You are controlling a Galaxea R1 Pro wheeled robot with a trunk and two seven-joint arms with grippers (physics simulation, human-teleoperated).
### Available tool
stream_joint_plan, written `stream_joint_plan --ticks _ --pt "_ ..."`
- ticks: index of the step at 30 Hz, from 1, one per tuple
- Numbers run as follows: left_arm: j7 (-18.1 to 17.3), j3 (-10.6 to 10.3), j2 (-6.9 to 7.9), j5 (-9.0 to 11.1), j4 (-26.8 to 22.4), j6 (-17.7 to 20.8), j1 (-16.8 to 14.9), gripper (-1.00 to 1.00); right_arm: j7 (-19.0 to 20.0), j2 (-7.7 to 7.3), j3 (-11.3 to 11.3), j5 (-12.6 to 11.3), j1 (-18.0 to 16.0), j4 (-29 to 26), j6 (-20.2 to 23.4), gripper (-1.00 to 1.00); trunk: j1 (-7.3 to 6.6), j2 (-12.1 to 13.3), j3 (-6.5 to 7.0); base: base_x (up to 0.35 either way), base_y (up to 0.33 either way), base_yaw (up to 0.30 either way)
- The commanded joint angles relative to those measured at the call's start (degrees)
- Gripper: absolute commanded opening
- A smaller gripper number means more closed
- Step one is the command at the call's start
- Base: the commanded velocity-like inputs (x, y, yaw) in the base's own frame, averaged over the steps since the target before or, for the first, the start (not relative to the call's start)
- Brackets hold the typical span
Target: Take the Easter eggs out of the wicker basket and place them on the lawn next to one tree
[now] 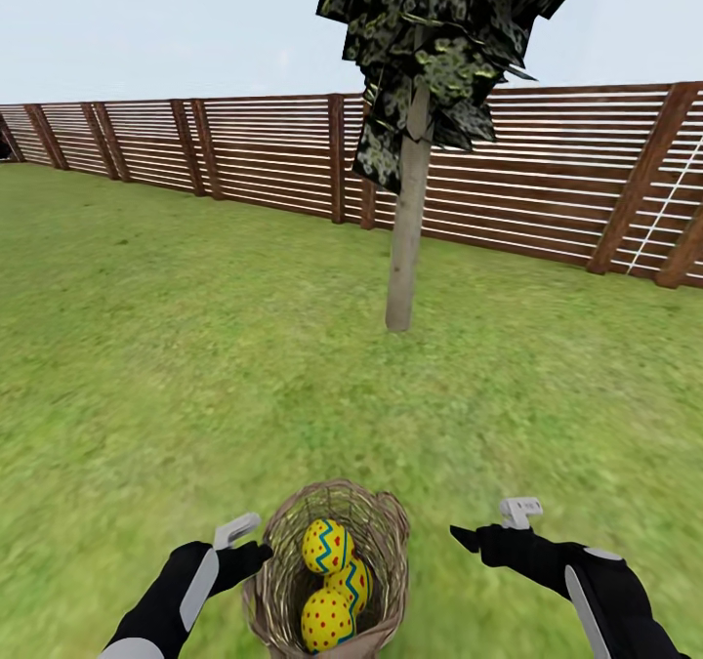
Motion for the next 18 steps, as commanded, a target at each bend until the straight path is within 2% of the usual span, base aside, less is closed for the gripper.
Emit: stream_joint_plan --ticks 1,9,14,18 --pt "0.03 0.29 -0.08 0.34 -0.09 0.37 -0.03 1.00 0.21 0.00 -0.07 -0.07 -0.04 -0.07 0.36 1.00 0.22 -0.44 -0.24 0.000 0.000 0.000" --pt "-0.18 0.27 -0.25 0.33 3.27 0.32 -0.03 1.00 0.23 0.00 -0.07 -0.07 -0.04 -0.14 0.41 1.00 1.98 -3.65 -1.67 0.000 0.000 0.000" --pt "-0.31 0.30 -0.28 0.34 3.72 0.32 -0.03 1.00 0.22 0.00 -0.07 -0.07 -0.04 -0.18 0.44 1.00 3.08 -5.65 -2.57 0.000 0.000 0.000" --pt "-0.33 0.26 -0.98 0.28 3.80 0.31 -0.03 1.00 0.23 0.00 -0.07 -0.07 -0.04 -0.20 0.45 1.00 3.95 -7.26 -3.29 0.000 0.000 0.000"
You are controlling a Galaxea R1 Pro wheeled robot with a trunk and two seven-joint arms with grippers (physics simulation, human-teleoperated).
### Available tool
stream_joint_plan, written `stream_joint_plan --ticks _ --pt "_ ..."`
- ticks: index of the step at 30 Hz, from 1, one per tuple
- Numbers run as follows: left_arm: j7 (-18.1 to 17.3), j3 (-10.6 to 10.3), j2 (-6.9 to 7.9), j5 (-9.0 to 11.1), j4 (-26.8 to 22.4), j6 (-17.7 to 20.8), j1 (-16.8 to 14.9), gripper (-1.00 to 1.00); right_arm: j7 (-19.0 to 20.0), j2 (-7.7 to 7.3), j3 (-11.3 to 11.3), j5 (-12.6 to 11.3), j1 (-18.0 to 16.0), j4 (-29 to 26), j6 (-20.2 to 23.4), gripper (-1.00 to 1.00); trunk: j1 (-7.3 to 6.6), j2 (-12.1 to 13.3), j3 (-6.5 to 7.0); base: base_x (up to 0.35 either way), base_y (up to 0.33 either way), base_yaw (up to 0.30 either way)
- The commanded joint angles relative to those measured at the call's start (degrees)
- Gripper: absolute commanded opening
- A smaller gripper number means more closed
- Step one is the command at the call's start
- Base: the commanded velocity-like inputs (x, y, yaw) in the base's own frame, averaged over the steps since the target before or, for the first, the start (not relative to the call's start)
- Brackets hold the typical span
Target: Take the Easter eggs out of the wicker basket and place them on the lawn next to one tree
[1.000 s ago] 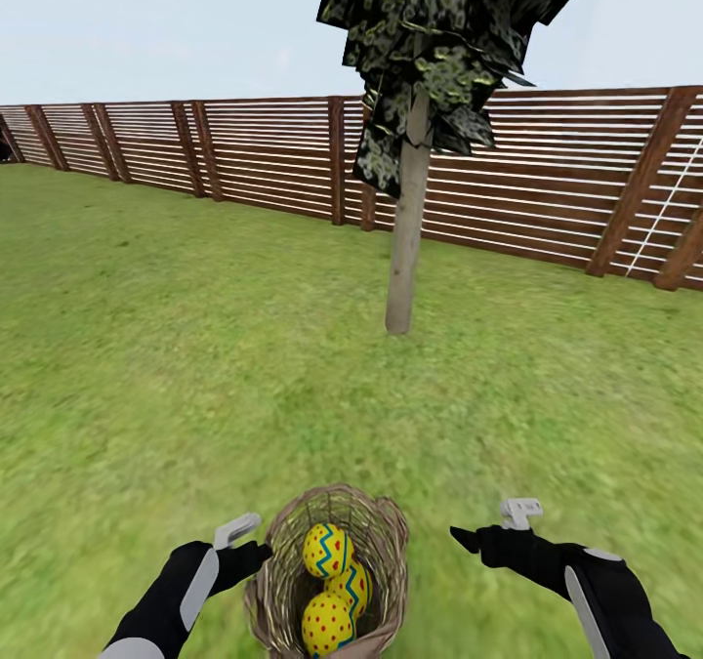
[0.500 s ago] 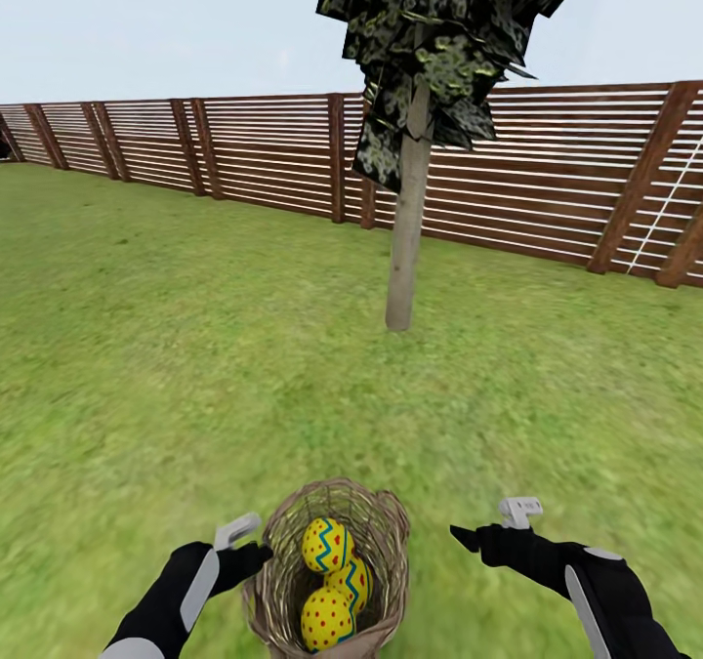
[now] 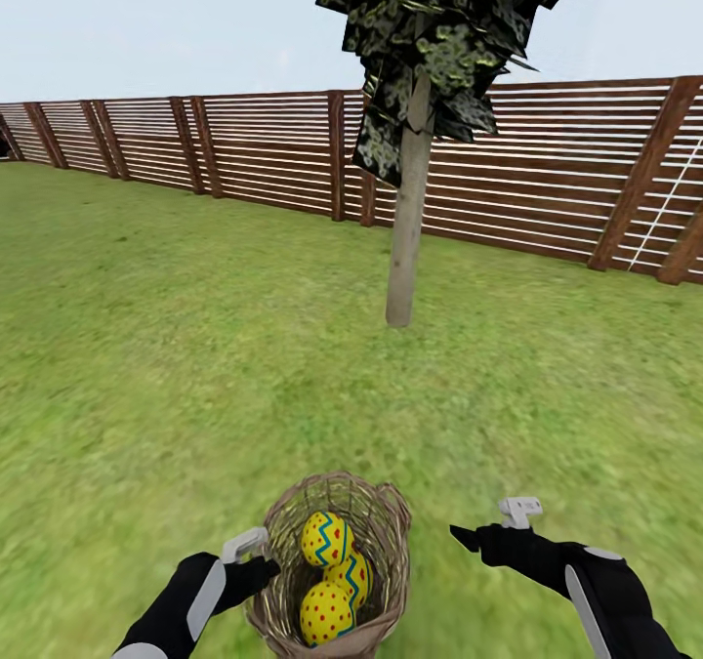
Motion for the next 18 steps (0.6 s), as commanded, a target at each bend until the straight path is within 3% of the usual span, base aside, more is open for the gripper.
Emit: stream_joint_plan --ticks 1,12,13,18 --pt "0.01 0.33 -0.13 0.25 -0.08 0.33 -0.03 1.00 0.21 0.00 -0.07 -0.07 -0.04 -0.04 0.36 1.00 0.22 -0.44 -0.24 0.000 0.000 0.000" --pt "0.09 0.37 -0.01 0.31 -0.18 0.30 -0.03 1.00 0.20 0.00 -0.07 -0.07 -0.04 -0.04 0.36 1.00 0.66 -1.24 -0.59 0.000 0.000 0.000" --pt "0.08 0.37 0.00 0.29 -0.15 0.29 -0.03 -1.00 0.20 0.00 -0.07 -0.07 -0.04 -0.04 0.36 1.00 0.66 -1.24 -0.59 0.000 0.000 0.000" --pt "0.07 0.37 0.11 0.32 -0.20 0.29 -0.04 -1.00 0.20 0.00 -0.07 -0.07 -0.04 0.04 0.36 1.00 0.66 -1.24 -0.59 0.000 0.000 0.000"
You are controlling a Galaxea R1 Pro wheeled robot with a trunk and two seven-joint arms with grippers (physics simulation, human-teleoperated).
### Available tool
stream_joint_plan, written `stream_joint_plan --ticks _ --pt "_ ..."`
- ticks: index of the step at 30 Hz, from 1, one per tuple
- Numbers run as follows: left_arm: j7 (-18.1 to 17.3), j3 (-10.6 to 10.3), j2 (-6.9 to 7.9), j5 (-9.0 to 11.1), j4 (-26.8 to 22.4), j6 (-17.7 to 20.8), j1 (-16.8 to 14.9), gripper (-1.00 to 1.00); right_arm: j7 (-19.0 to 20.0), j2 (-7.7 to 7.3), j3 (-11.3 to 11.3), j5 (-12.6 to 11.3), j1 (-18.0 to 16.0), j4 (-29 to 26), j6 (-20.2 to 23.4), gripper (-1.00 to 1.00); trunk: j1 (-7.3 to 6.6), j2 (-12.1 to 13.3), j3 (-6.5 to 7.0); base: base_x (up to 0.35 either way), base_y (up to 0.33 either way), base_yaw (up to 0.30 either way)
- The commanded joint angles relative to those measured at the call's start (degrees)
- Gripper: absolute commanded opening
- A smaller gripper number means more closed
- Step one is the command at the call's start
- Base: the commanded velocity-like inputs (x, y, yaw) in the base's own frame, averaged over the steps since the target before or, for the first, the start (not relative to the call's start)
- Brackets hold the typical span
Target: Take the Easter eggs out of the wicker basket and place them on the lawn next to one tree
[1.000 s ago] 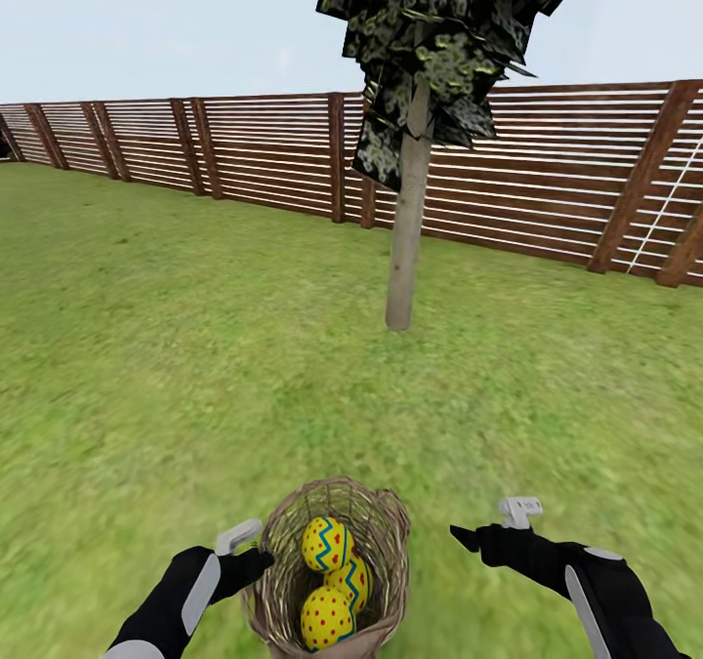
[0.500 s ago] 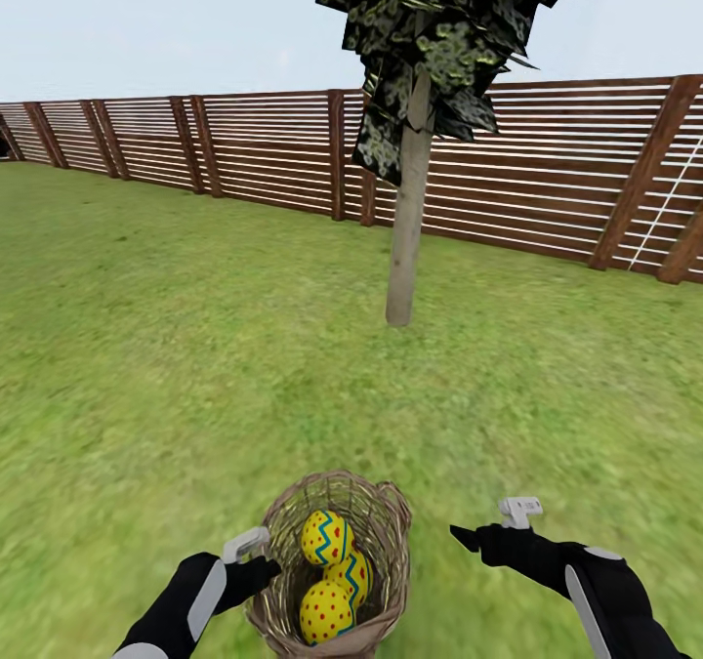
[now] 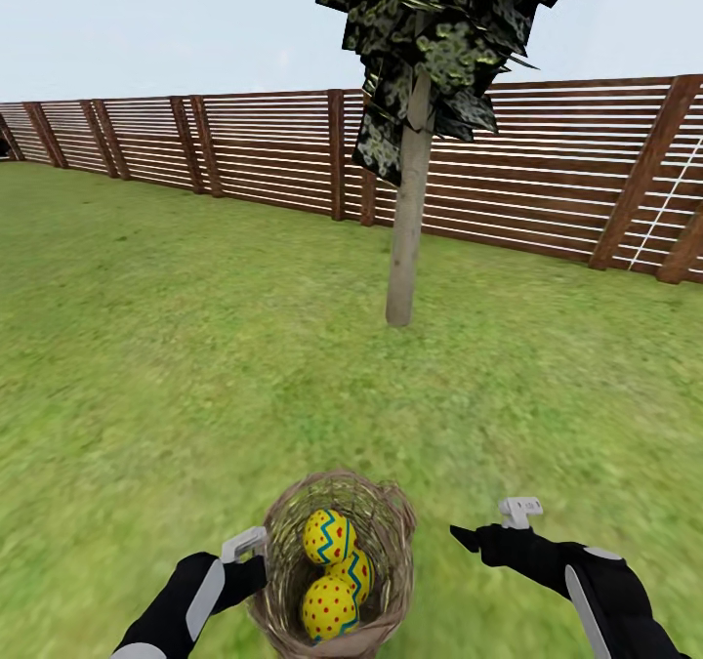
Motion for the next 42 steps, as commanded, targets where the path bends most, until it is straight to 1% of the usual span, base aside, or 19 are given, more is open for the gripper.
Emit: stream_joint_plan --ticks 1,13,35,36,38,39,40,42 --pt "-0.04 0.32 -0.07 0.28 -0.09 0.36 -0.02 -1.00 0.21 0.00 -0.07 -0.06 -0.04 -0.04 0.36 1.00 -0.01 -0.02 -0.05 0.000 0.000 0.000" --pt "-0.11 0.32 -0.23 0.27 -0.42 0.36 -0.01 -1.00 0.21 0.00 -0.07 -0.06 -0.04 -0.05 0.36 1.00 -0.01 -0.02 -0.05 0.000 0.000 0.000" --pt "-0.29 0.38 -0.11 0.28 -0.53 0.44 -0.01 -1.00 0.05 -0.13 -0.15 -0.06 -0.04 -0.11 0.24 1.00 -4.84 8.80 3.90 0.000 0.000 0.000" --pt "-0.29 0.37 -0.08 0.28 -0.53 0.44 -0.01 -1.00 0.00 -0.21 -1.23 -0.06 -0.08 -0.14 0.08 1.00 -5.06 9.20 4.08 0.000 0.000 0.000" --pt "-0.33 0.33 -0.04 0.28 -0.65 0.46 -0.02 -1.00 -0.03 -0.36 -6.49 -0.06 -0.55 -0.21 -0.16 1.00 -5.50 10.00 4.44 0.000 0.000 0.000" --pt "-0.36 0.33 0.00 0.28 -0.69 0.51 -0.01 -1.00 -0.16 -0.41 -7.73 -0.01 -0.87 -0.21 -0.32 1.00 -5.72 10.40 4.62 0.000 0.000 0.000" --pt "-0.37 0.32 0.02 0.28 -0.70 0.53 -0.06 -1.00 -0.47 -0.37 -8.18 0.25 -1.03 -0.01 -0.46 1.00 -5.94 10.80 4.80 0.000 0.000 0.000" --pt "-0.38 0.32 0.08 0.28 -0.72 0.53 -0.09 -1.00 -0.82 -0.28 -8.38 0.59 -1.02 0.39 -0.52 1.00 -6.38 11.61 5.16 0.000 0.000 0.000"
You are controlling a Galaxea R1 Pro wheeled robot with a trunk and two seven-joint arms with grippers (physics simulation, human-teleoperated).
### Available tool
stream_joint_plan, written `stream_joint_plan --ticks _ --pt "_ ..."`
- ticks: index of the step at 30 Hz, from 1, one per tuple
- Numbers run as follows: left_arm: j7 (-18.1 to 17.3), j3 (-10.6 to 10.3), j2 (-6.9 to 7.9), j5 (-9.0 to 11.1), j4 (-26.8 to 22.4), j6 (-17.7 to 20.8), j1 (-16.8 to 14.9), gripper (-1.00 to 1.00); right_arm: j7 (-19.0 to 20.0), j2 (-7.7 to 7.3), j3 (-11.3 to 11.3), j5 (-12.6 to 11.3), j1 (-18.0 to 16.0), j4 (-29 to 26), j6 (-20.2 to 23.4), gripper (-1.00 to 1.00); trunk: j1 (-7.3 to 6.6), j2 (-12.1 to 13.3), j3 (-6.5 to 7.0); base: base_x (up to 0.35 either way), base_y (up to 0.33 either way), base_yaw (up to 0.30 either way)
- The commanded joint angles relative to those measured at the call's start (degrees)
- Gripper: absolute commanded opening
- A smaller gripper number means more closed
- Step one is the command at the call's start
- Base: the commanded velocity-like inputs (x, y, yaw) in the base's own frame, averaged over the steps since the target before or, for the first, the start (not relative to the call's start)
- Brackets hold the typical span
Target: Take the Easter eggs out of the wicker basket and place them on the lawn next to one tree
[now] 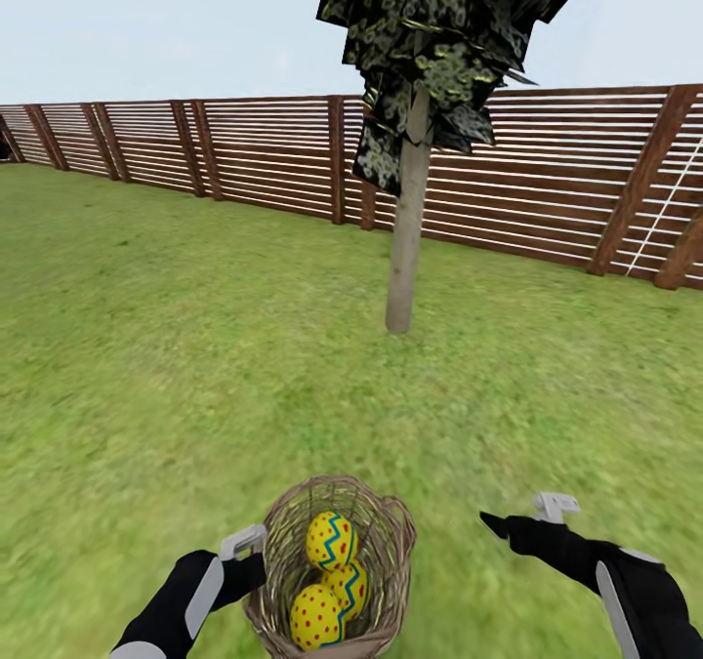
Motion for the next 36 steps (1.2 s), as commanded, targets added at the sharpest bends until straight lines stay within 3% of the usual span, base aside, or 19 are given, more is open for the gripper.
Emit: stream_joint_plan --ticks 1,17,30,32,34,36 --pt "-0.08 0.42 -0.02 0.63 -0.12 0.35 -0.03 -1.00 0.18 0.06 -0.08 -0.03 -0.05 0.23 0.34 1.00 -0.23 0.39 0.14 0.000 0.000 0.000" --pt "0.00 0.53 0.22 1.86 -0.34 0.26 -0.65 -1.00 -0.12 0.28 0.65 0.26 -0.06 3.82 -1.16 1.00 -3.75 6.81 3.01 0.009 0.000 0.000" --pt "0.01 0.53 0.22 1.86 -0.28 0.26 -0.65 -1.00 -1.56 0.29 0.57 0.21 -0.07 4.27 -1.21 1.00 -6.60 12.02 5.34 0.305 0.000 0.000" --pt "-0.01 0.53 0.22 1.86 -0.24 0.26 -0.65 -1.00 -6.79 0.25 0.54 0.20 -0.07 6.90 -2.50 1.00 -7.04 12.82 5.70 0.323 0.000 0.000" --pt "0.00 0.53 0.20 1.86 -0.21 0.24 -0.65 -1.00 -12.97 0.21 1.02 0.68 -0.09 14.46 -8.75 1.00 -7.48 13.63 6.06 0.323 0.000 0.000" --pt "0.01 0.53 0.17 1.86 -0.17 0.23 -0.65 -1.00 -14.40 0.20 1.49 4.01 -0.07 19.34 -13.76 1.00 -7.92 14.43 6.42 0.323 0.000 0.000"
